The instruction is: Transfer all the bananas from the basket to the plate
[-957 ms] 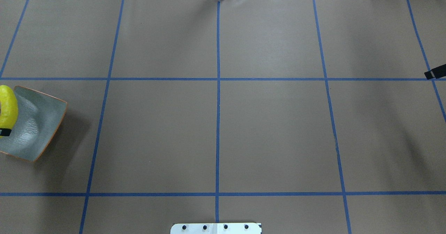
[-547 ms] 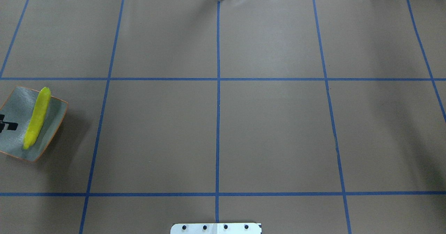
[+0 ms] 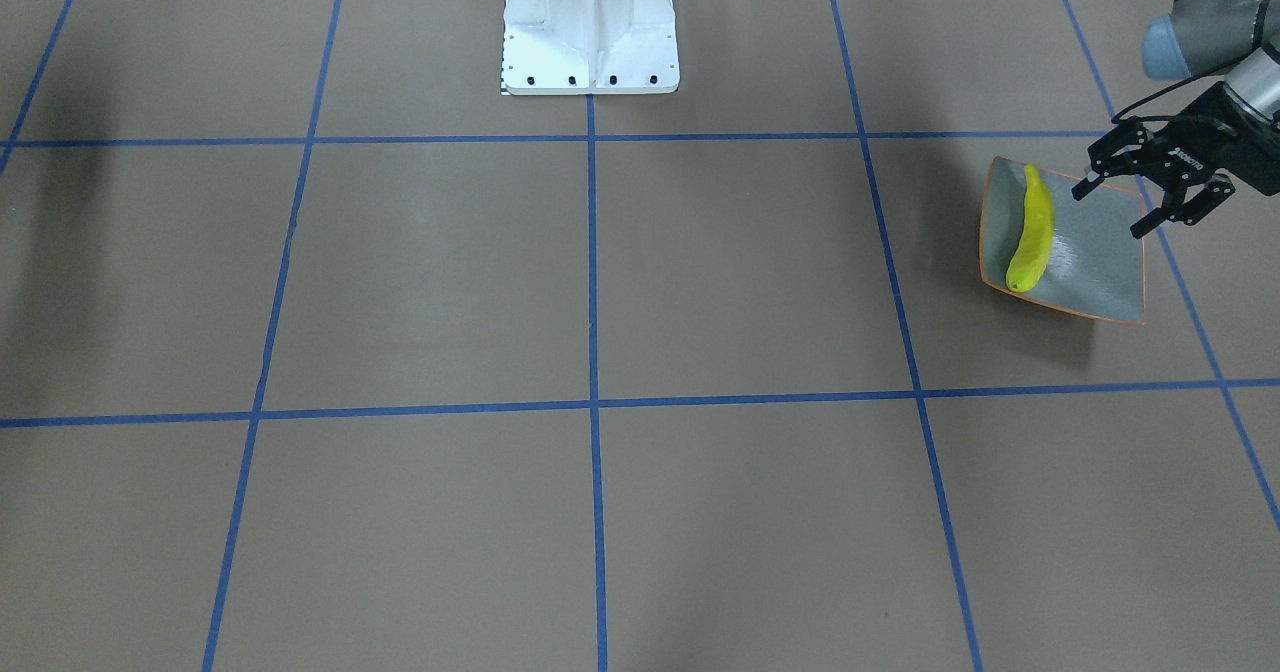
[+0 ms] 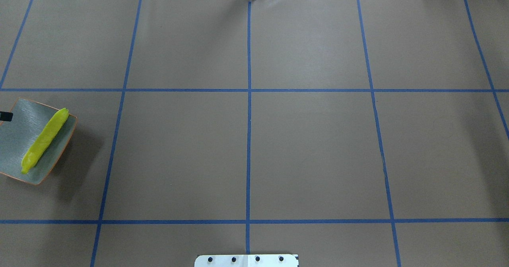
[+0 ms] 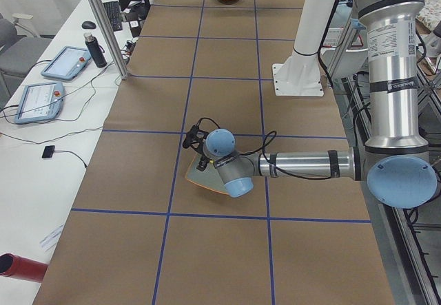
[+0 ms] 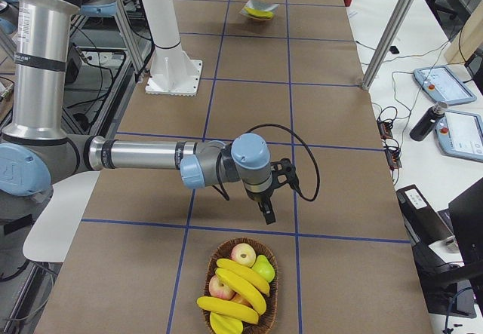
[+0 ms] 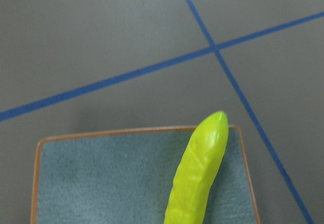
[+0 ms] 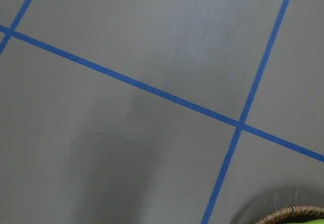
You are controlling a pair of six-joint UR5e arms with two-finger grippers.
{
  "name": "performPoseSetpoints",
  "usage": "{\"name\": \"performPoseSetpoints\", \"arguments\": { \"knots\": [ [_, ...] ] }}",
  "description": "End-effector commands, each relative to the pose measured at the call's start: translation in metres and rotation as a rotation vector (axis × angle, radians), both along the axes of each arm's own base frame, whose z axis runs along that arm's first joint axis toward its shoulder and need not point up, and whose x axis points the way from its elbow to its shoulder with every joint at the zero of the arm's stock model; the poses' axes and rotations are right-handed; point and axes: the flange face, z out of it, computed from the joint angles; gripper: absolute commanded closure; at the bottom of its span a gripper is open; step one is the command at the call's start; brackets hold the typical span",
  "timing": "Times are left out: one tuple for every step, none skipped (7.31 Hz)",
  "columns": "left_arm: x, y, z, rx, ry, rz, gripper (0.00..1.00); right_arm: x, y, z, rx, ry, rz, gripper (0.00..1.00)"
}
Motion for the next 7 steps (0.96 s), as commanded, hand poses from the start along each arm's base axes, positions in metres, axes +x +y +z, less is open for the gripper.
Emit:
{"name": "performPoseSetpoints", "arguments": {
  "knots": [
    [-0.004, -0.011, -0.011, 0.007, 0.015, -0.001, 0.0, 0.057, 0.026, 0.074, -0.097, -0.002, 0.094, 0.0],
    [-0.005, -0.012, -0.013, 0.013, 0.016, -0.002, 0.0, 0.078, 0.046, 0.112, -0.116, 0.001, 0.097, 0.0],
    [-0.005, -0.012, -0.014, 0.016, 0.017, -0.002, 0.0, 0.102, 0.061, 0.145, -0.131, -0.005, 0.11, 0.0],
    [-0.004, -0.013, -0.017, 0.023, 0.02, -0.001, 0.0, 0.113, 0.078, 0.168, -0.174, -0.02, 0.145, 0.0],
    [-0.004, -0.016, -0.022, 0.032, 0.023, -0.001, 0.0, 0.119, 0.083, 0.177, -0.209, -0.036, 0.178, 0.0],
    [-0.003, -0.017, -0.023, 0.035, 0.024, -0.001, 0.0, 0.116, 0.088, 0.181, -0.329, -0.082, 0.292, 0.02],
    [-0.003, -0.017, -0.023, 0.036, 0.024, -0.002, 0.0, 0.118, 0.08, 0.168, -0.392, -0.104, 0.381, 0.02]
  ]
}}
